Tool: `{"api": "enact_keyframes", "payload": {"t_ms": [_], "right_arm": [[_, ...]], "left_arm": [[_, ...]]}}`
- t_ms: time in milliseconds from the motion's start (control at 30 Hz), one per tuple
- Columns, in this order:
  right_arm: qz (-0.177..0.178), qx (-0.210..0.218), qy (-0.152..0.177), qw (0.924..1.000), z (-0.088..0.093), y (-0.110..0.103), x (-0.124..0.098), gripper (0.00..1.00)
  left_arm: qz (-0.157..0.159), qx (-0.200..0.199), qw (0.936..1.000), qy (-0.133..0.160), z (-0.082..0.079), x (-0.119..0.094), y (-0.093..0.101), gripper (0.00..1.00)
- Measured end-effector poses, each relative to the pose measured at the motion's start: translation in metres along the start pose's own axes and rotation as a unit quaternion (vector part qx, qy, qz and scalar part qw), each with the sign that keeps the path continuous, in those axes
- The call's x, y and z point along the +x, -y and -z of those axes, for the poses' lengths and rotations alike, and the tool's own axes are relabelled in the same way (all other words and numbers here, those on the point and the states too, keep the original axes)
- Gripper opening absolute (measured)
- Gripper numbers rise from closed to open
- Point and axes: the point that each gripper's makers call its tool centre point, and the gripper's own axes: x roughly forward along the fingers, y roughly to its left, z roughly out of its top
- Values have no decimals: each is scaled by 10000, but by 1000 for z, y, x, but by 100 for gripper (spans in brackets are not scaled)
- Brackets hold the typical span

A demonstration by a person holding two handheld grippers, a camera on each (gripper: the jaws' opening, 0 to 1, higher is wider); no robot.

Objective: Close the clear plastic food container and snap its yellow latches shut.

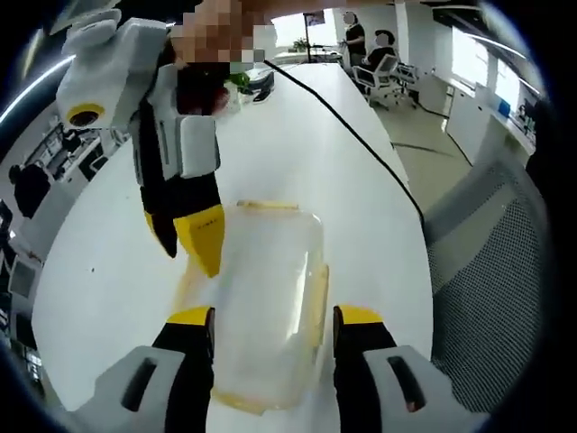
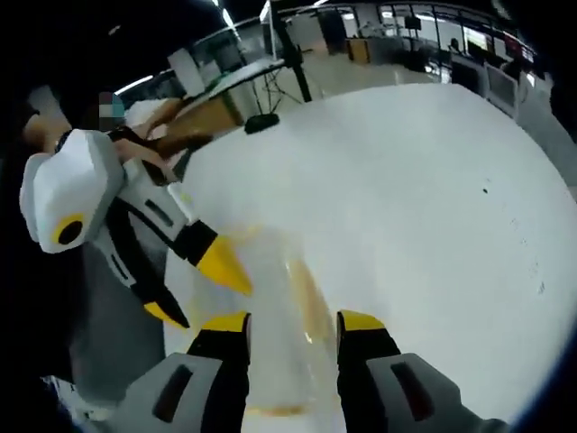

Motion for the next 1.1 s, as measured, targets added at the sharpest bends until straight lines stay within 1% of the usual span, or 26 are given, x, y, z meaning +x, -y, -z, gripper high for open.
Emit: {"api": "enact_keyframes", "payload": {"t_ms": [33, 100, 167, 267, 333, 400, 433, 500, 567, 633, 700, 767, 833, 967, 1100], "right_arm": [[-84, 87, 10, 9999, -1, 0, 1, 37], [-384, 342, 14, 9987, -2, -3, 3, 37], [-430, 393, 32, 9983, -3, 1, 4, 37], [-432, 439, 39, 9981, -3, 6, 6, 36], [-546, 500, 72, 9972, -6, 4, 7, 36], [-708, 504, 9, 9962, -7, -1, 9, 35], [-723, 509, -22, 9961, -7, -2, 10, 35], [-675, 317, -138, 9971, -5, -1, 13, 34], [-746, 316, -195, 9965, -6, -1, 16, 33], [-861, 311, -328, 9953, -5, -4, 17, 28], [-814, 247, -386, 9956, -6, -1, 19, 27], [-885, 279, -422, 9948, -6, -2, 18, 26], [-946, 392, -454, 9937, -5, -3, 18, 26], [-1030, 410, -507, 9925, -5, 0, 19, 24], [-1034, 472, -558, 9919, -6, -2, 19, 23]], "left_arm": [[10, 11, 10000, -13, -1, 2, 0, 53], [-7, 55, 10000, -48, -1, 3, 1, 54], [-7, 108, 9999, -100, 1, 5, 3, 54], [-21, 138, 9999, -79, -1, 6, 4, 53], [-74, 139, 9999, -54, -3, 7, 2, 53], [-150, 125, 9998, -68, -3, 8, 0, 54], [-189, 134, 9997, -65, -3, 8, -1, 54], [-157, 116, 9998, -43, -3, 9, 0, 53], [-150, 127, 9998, -53, -3, 10, 2, 53], [-214, 61, 9997, -85, -2, 9, 0, 52], [-207, 102, 9997, -99, -1, 9, 0, 52], [-226, 237, 9993, -158, 1, 10, 0, 51], [-248, 223, 9993, -143, 0, 9, 0, 51], [-280, 211, 9993, -135, 1, 9, 0, 50], [-280, 186, 9993, -176, 1, 9, -1, 49]]}}
